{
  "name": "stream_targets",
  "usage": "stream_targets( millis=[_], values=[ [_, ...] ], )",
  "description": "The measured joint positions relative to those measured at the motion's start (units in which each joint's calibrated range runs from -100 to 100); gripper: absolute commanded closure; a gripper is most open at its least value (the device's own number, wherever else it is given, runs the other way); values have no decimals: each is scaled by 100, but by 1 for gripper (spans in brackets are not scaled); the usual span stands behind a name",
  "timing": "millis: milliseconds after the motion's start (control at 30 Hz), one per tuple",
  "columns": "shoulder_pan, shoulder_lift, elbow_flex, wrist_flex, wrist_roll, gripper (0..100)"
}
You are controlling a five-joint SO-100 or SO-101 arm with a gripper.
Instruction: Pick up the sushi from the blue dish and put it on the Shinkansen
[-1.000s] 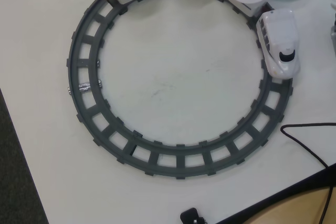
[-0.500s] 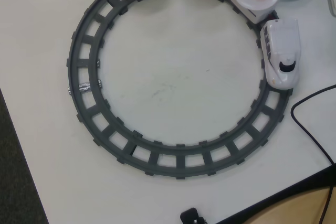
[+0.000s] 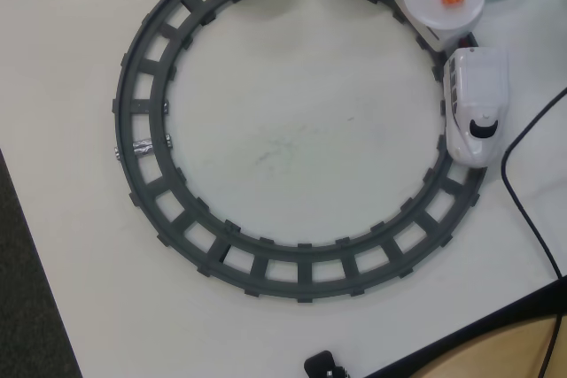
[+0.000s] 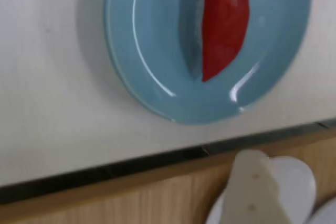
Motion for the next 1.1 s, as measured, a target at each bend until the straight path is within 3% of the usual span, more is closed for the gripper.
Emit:
stream_targets(
  millis=[300,667,733,867,1100],
  values=[
    [-87,2324,-1621,192,-84,67],
    [-260,2939,-1675,192,-84,68],
    [-339,3023,-1765,149,-89,74],
    [-417,3091,-1855,149,-89,100],
    [-417,3091,-1864,140,-89,98]
  ],
)
